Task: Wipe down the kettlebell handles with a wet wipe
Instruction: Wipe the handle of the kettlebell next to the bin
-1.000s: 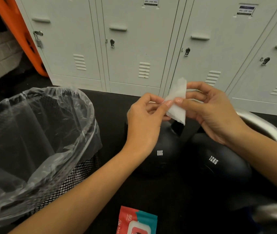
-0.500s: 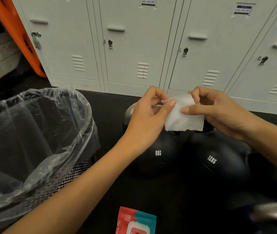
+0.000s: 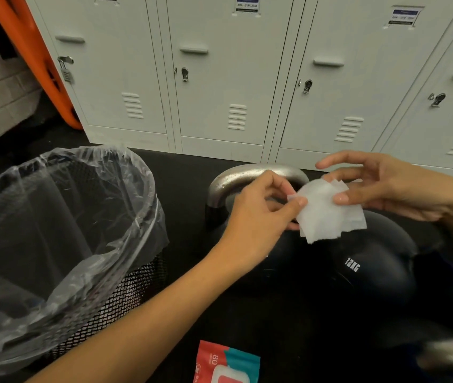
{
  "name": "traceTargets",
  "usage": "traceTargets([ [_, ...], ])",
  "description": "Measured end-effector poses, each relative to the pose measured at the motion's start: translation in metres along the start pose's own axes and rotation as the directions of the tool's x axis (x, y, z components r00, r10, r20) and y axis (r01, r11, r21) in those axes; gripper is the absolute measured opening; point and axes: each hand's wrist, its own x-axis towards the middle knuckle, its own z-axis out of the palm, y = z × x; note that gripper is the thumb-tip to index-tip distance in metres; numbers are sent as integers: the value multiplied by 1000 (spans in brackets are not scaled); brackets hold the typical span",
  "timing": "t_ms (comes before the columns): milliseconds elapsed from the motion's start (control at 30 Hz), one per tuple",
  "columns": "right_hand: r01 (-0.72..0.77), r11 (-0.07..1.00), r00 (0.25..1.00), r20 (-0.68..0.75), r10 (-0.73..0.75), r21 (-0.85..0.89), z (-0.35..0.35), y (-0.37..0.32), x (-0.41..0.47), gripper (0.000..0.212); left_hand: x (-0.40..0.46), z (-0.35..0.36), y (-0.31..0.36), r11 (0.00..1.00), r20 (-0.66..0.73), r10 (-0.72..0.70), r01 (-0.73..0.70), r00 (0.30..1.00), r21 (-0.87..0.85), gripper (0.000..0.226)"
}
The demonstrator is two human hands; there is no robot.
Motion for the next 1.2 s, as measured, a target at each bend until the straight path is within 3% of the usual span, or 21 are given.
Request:
traceTargets([
  [100, -17, 989, 996, -91, 3, -144, -10, 4, 5, 71, -1, 7, -9, 997, -49, -74, 74, 996, -2, 19],
  [200, 4, 939, 966, -240, -91, -343, -10, 1, 17, 44, 4, 18, -14, 963, -151, -248, 226, 957, -148, 17],
  [300, 45, 804, 931, -266, -248, -593, -4, -5, 32, 19, 11, 30, -15, 871, -197, -408, 314, 891, -379, 15],
  [367, 89, 707, 907, -236, -349, -702, 2, -5, 42, 17, 14, 36, -15, 813, -214, -472, 329, 855, -480, 17],
  [533, 70, 578, 822, -281, -495, -813, 22, 10, 60, 34, 15, 42, -15, 757, -210, -527, 342, 824, -557, 16],
  [600, 86, 632, 809, -316, -495, -770, 29, 11, 60, 28, 11, 38, -18, 753, -189, -542, 374, 819, -542, 17],
  [667, 102, 682, 841, -303, -447, -724, 35, 11, 60, 11, 5, 32, -25, 759, -186, -552, 397, 813, -517, 17],
  [767, 79, 684, 915, -219, -338, -726, 40, 14, 67, 17, -3, 23, -38, 829, -271, -512, 388, 815, -402, 17],
  [867, -1, 776, 946, -252, -204, -631, 35, 20, 85, 28, -10, 11, -49, 949, -348, -313, 309, 884, -69, 16],
  [933, -74, 898, 953, -295, -65, -434, 26, 30, 93, 35, -17, 1, -55, 962, -310, -115, 184, 944, 204, 17],
  [1000, -115, 983, 971, -225, 81, -140, 15, 42, 93, 41, -24, -10, -59, 919, -272, 31, 79, 962, 386, 19],
  [1100, -180, 977, 978, -90, 190, 116, 9, 47, 88, 46, -31, -25, -67, 865, -384, 143, 73, 912, 496, 34],
  [1200, -220, 975, 963, -165, 214, -22, 16, 30, 100, 50, -35, -35, -78, 837, -533, 131, 194, 836, 511, 53],
])
